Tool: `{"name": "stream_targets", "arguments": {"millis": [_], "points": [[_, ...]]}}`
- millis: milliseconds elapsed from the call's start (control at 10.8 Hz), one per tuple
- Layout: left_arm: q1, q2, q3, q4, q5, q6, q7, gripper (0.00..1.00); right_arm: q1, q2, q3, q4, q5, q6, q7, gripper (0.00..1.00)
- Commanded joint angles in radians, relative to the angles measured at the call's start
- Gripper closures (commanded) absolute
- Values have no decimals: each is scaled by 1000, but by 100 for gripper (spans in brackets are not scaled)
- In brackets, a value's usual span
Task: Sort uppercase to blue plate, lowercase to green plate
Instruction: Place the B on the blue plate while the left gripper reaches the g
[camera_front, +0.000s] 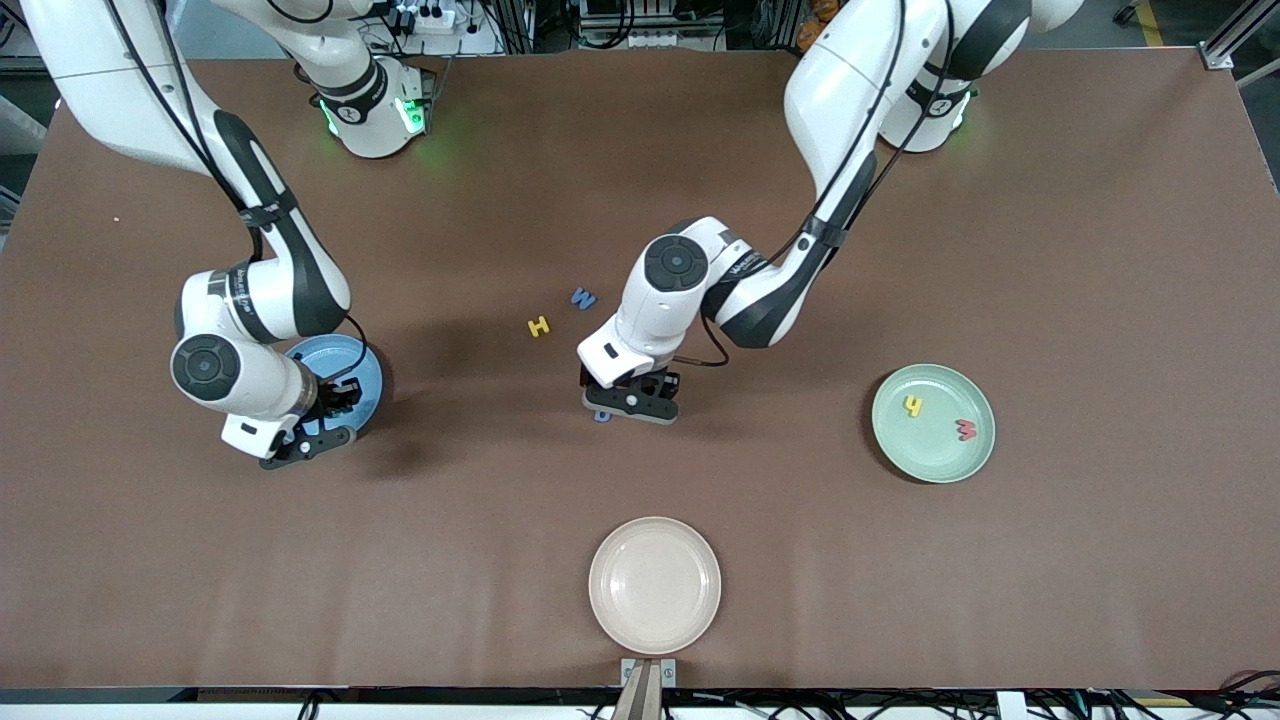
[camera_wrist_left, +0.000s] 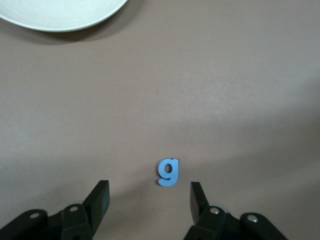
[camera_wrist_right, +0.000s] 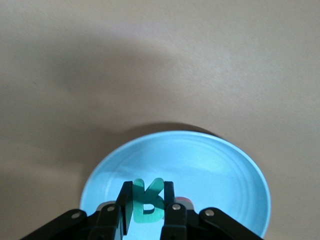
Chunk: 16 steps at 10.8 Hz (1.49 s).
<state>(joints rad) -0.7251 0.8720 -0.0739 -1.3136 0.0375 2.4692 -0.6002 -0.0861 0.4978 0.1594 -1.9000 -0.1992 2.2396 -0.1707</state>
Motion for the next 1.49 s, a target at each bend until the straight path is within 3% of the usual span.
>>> {"name": "stream_targets", "arguments": {"millis": [0,186,837,1394], "points": [[-59,82,61,130,12,-71,16,37,-38,-38,20,-44,12,12,-29,0],[-89,108,83,195,10,-143,14,39,-35,-39,22,-40,12,12,-29,0],[-134,200,117,280,5,-127,-18,41,-35,-53,40,-31,14,14,-24,0],[-139,229,132,283,4,-67,-18,42,-34,-53,40,-31,14,14,-24,0]]}}
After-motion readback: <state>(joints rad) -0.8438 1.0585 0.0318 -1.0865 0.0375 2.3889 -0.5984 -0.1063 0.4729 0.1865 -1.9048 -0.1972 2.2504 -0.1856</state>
